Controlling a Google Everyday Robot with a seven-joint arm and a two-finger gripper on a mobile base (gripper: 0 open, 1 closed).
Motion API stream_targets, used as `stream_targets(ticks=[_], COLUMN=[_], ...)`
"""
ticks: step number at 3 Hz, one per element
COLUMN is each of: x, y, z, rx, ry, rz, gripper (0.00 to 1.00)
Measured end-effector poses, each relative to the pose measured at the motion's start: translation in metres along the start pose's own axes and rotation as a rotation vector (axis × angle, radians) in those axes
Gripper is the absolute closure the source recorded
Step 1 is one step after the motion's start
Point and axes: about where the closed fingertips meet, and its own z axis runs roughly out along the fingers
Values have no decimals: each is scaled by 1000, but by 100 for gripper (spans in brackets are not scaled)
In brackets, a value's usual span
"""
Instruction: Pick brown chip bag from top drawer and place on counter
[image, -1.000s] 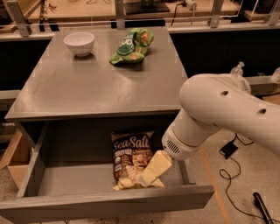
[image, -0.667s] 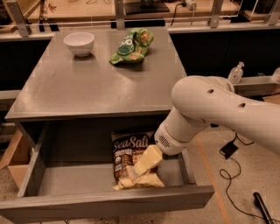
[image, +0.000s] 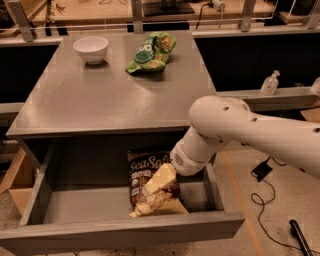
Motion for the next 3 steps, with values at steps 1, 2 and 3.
stream_targets(ticks=[1,2,3], x=[0,3,10], y=[-11,-18,-16], z=[22,37,46], rx=[-22,-42,-63], ry=[26,46,56], rz=[38,79,104], gripper=[0,0,0])
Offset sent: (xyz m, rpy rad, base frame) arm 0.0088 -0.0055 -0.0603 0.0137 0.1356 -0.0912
